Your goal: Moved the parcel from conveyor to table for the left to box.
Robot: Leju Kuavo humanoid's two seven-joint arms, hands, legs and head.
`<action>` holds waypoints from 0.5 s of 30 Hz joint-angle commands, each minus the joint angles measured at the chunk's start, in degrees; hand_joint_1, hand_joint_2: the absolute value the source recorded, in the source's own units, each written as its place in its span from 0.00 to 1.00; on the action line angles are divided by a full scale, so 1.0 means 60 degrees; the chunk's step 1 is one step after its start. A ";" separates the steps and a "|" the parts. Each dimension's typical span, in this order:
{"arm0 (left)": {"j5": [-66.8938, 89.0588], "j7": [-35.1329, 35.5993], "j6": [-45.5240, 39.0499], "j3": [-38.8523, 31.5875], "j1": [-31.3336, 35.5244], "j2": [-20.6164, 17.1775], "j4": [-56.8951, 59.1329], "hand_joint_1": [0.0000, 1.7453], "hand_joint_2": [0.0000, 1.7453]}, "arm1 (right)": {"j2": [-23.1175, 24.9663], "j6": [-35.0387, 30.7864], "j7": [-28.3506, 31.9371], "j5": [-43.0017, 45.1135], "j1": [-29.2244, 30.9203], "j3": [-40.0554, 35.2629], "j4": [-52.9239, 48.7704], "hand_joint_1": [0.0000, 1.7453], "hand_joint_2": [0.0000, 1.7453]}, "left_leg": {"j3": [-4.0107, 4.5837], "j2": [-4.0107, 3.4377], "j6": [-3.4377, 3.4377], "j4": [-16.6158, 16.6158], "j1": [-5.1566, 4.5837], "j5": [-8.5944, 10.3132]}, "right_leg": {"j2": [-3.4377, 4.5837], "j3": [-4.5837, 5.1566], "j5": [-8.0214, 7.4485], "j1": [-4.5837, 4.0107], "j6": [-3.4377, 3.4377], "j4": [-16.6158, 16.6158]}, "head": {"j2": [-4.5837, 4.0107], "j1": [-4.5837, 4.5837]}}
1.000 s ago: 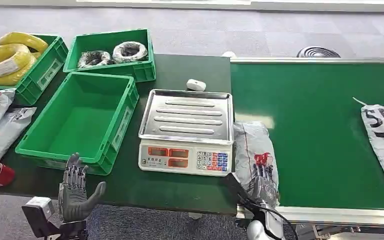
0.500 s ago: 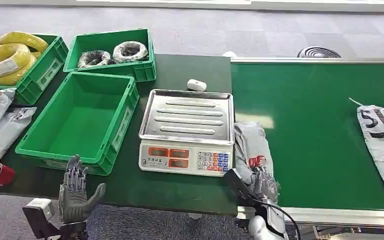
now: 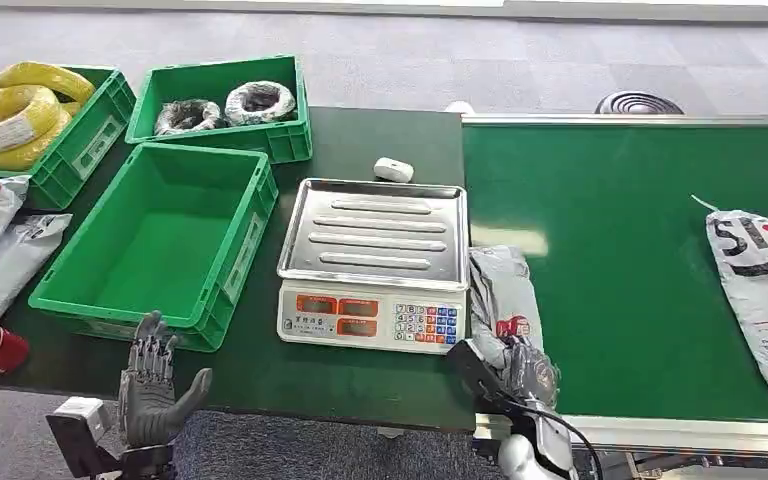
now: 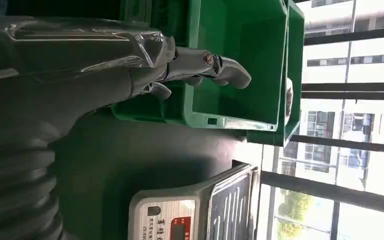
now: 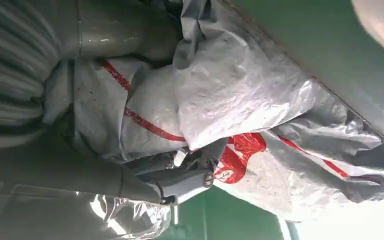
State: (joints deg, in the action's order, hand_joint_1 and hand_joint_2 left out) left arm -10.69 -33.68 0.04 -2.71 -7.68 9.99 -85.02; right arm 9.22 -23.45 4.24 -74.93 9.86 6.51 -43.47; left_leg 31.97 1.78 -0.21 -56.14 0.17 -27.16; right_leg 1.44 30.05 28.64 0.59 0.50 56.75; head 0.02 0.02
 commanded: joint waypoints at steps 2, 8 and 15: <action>-0.0093 -0.0067 -0.0187 -0.0052 -0.0189 -0.0216 0.0225 0.00 1.00 | -0.0107 -0.0026 0.0183 0.0310 -0.1846 -0.0325 -0.4220 1.00 1.00 | 0.0015 0.0007 0.0003 0.0003 -0.0003 0.0003 | -0.0028 0.0010 0.0003 0.0002 -0.0001 0.0000 | 0.0000 0.0000; 0.0078 -0.0258 0.0128 -0.0067 -0.0586 -0.0041 0.0163 0.00 1.00 | -0.0582 -0.0208 -0.1002 -0.1697 -0.2912 -0.0062 -0.9174 1.00 1.00 | 0.0100 0.0013 -0.0001 -0.0008 -0.0017 0.0000 | -0.0035 0.0075 0.0006 0.0016 0.0003 0.0023 | 0.0000 0.0000; 0.0090 -0.0280 0.0159 -0.0023 -0.0429 0.0037 0.0324 0.00 1.00 | -0.1011 -0.0659 -0.1572 -0.2512 -0.2129 0.0205 -0.9228 0.98 1.00 | 0.0101 -0.0022 0.0009 -0.0004 -0.0011 0.0001 | -0.0021 0.0093 -0.0005 0.0007 0.0001 0.0012 | 0.0000 0.0000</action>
State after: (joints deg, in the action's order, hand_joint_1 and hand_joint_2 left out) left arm -10.19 -35.23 0.66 -2.82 -10.71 9.66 -85.29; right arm 7.23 -26.41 -2.28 -86.54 -5.33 5.88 -88.92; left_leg 32.51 1.77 -0.17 -56.14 0.16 -27.20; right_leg 1.37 30.50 28.65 0.58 0.50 56.77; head 0.02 0.02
